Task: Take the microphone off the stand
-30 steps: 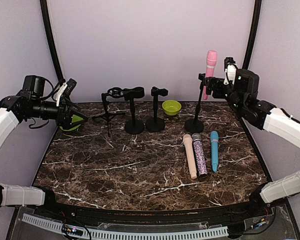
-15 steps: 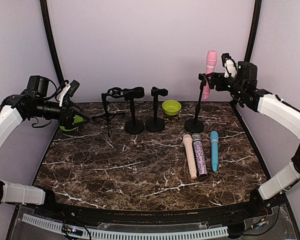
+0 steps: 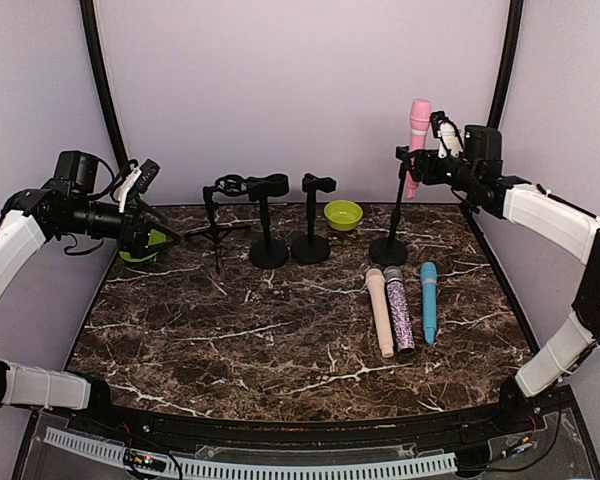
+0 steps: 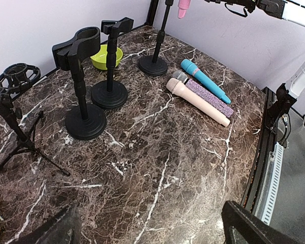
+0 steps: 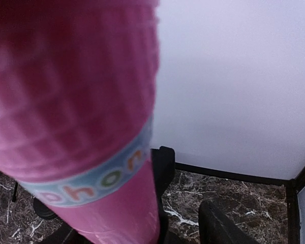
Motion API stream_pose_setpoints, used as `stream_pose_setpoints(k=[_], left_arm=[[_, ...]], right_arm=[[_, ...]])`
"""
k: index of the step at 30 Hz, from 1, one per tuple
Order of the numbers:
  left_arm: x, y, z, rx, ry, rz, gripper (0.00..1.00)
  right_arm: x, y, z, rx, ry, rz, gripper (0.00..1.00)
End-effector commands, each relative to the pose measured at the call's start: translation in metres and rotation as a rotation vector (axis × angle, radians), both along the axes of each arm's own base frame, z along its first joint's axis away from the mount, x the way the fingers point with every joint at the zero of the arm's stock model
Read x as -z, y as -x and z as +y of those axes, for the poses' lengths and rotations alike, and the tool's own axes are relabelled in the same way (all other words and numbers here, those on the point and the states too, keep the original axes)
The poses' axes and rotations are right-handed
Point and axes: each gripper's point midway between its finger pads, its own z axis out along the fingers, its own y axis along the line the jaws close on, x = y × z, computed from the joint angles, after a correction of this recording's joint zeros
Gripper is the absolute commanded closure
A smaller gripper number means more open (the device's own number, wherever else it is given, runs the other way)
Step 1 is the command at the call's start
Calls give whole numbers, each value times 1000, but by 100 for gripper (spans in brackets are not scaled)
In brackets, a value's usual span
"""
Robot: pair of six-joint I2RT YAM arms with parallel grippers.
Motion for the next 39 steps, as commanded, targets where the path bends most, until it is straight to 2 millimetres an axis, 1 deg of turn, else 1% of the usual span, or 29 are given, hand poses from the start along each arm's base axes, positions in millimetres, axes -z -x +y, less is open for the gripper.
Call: stream_pose_setpoints(k=[1,4,6,7,10,12,19,22,25,26,28,30,31,32,36,39], left_arm=[[-8,-1,-1,5,15,-26,1],[-8,-1,0,3,14,-28,1],[-8,0,0,2,12,-28,1],[-7,0,0,2,11,-27,1],[-5,1,1,-1,6,-25,1],[-4,2,1,-1,5,-25,1],[-4,3,3,-6,0,-27,1],[-2,5,3,-4,-3,-24,1],[-2,5,3,-6,-3,-21,1],[-1,5,3,-7,-2,-19,1],[-1,5,3,-8,-4,-20,1],[0,5,3,-10,-5,-17,1],[0,5,3,-10,-5,-16,1],[0,5,3,-10,-5,-17,1],[-1,6,2,-3,1,-14,1],[-1,7,2,-2,1,-13,1]], right_arm=[[-25,-10,-7,46,-20,-87,38],[-31,-9,-8,52,-27,-111,44],[-37,-6,-7,42,-41,-132,46],[-39,-4,-6,35,-46,-143,44],[-48,1,-4,46,-37,-185,30],[-53,2,-3,55,-35,-204,29],[-67,-6,-5,86,-21,-239,39],[-75,-7,-3,86,-13,-274,42],[-80,-11,3,76,-3,-280,47],[-83,-11,5,72,0,-290,51],[-92,-8,10,62,1,-315,60],[-101,-6,14,60,3,-337,72],[-107,-4,15,64,2,-352,79],[-115,-2,15,68,0,-370,83],[-145,8,18,72,-8,-437,91],[-170,18,21,68,-7,-486,94]])
